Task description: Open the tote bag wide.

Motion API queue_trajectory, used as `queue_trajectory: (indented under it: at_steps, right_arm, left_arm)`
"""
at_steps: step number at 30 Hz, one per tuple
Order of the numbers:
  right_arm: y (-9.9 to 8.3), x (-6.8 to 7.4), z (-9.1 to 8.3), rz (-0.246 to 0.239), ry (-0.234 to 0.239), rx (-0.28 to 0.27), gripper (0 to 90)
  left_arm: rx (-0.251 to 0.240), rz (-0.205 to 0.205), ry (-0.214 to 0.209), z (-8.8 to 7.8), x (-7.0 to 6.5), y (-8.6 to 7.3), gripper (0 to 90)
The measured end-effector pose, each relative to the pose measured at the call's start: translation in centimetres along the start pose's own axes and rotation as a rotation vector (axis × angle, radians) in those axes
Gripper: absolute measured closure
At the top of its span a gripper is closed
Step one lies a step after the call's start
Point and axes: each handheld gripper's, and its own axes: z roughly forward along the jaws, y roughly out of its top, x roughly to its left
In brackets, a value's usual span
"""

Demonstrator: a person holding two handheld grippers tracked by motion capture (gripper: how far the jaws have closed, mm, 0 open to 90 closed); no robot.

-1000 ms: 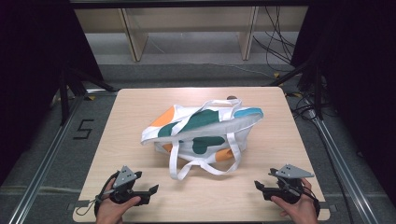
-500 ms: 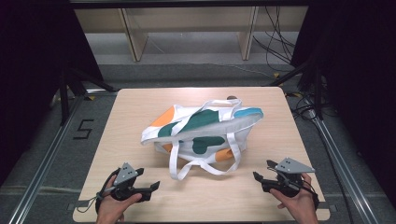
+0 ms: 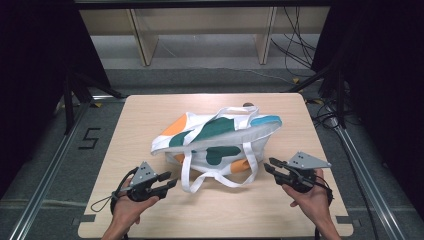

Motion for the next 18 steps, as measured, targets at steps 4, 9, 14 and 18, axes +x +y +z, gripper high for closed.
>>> queue_trajectory:
  at_steps: [4, 9, 14, 18]
  right_arm:
    - [2.1, 0.4, 0.4, -0.047, 0.025, -0.018, 84.4]
    - [5.8, 0.1, 2.3, -0.129, 0.014, -0.046, 90.0]
    - [7.8, 0.4, 4.3, -0.167, 0.036, 0.003, 90.0]
    - [9.2, 0.4, 6.4, -0.178, 0.036, 0.047, 90.0]
  left_arm:
    - [-0.035, 0.036, -0.014, 0.2, 0.3, 1.8, 81.8]
    - [-0.064, 0.041, -0.018, 1.0, 0.6, 4.7, 87.5]
    - [-0.047, 0.06, -0.04, 2.6, 0.6, 7.2, 88.2]
    - [-0.02, 0.074, -0.056, 4.7, 0.7, 9.0, 88.2]
